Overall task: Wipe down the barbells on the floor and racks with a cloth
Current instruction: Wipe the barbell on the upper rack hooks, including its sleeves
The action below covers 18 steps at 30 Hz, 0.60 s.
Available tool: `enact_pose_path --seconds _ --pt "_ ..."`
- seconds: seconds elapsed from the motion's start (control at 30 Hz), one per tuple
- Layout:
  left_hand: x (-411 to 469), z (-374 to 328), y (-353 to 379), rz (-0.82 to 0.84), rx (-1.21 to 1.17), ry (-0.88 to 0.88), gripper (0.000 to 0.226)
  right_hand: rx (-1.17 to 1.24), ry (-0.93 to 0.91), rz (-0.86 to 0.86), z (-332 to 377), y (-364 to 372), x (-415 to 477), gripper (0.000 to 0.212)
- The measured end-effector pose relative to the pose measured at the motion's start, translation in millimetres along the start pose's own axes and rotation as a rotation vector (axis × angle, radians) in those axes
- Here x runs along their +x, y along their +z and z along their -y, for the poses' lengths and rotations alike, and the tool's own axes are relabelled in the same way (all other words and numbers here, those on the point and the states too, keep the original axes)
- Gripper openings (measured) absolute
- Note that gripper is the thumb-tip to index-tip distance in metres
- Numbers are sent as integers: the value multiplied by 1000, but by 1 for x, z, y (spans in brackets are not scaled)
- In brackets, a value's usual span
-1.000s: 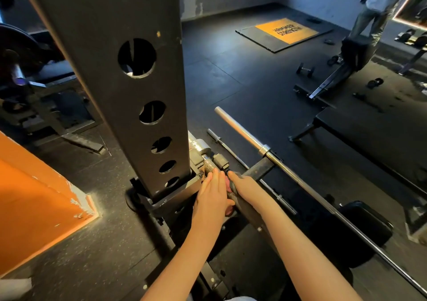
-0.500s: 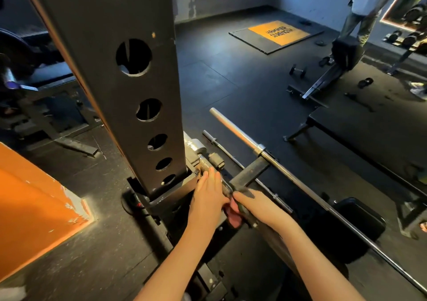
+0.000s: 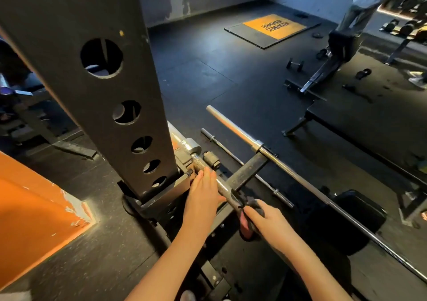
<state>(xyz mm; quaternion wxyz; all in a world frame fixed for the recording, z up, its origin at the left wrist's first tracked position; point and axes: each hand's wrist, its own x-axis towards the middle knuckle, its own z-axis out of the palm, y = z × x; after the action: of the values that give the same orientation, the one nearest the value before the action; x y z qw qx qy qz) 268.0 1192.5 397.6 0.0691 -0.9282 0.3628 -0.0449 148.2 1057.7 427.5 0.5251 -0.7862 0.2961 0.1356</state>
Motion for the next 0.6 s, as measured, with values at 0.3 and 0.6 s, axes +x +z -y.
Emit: enact_pose_path --seconds 0.3,0.6 --pt "0 1 -7 60 94 19 79 -642 -163 -260 6 21 6 37" --pt "-1 1 -6 84 63 -1 80 -887 -68 -362 -17 24 -37 54"
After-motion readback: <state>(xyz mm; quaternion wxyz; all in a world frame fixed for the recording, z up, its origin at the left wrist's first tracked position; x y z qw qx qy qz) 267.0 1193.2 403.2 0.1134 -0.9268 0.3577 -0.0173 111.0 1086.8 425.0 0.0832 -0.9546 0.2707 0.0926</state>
